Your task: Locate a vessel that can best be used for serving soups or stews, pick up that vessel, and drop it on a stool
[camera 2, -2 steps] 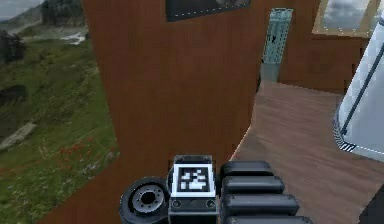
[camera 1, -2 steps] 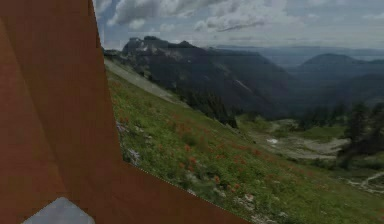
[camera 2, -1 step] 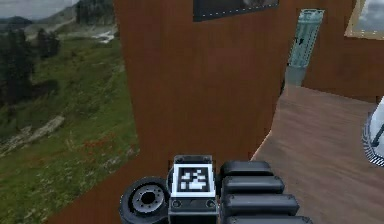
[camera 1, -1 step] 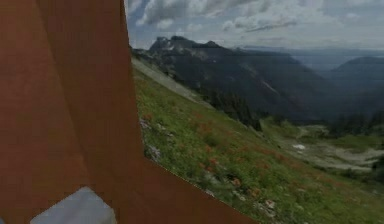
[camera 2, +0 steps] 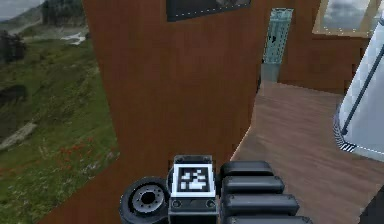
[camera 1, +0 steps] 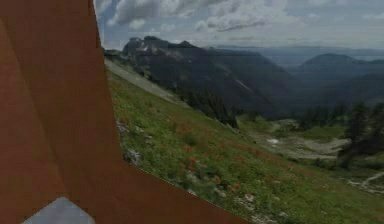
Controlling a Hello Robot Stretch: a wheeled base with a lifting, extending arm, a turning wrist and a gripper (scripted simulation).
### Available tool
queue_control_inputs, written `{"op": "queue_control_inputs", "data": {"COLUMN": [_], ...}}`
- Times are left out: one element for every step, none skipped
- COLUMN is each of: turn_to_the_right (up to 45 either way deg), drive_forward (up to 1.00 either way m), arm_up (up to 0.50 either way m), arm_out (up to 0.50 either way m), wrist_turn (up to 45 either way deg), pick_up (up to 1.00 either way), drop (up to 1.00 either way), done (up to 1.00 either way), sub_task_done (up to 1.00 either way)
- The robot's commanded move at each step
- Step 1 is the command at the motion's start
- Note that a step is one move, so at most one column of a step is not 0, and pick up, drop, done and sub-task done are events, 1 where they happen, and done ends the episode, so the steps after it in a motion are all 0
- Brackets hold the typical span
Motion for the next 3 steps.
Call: {"op": "queue_control_inputs", "data": {"turn_to_the_right": [-6.0, 3.0, -12.0], "drive_forward": [0.00, 0.00, 0.00], "arm_up": [0.00, 0.00, 0.00], "arm_out": [0.00, 0.00, 0.00], "wrist_turn": [0.0, 0.0, 0.0], "pick_up": [0.00, 0.00, 0.00], "drop": [0.00, 0.00, 0.00], "done": [0.00, 0.00, 0.00], "sub_task_done": [0.00, 0.00, 0.00]}}
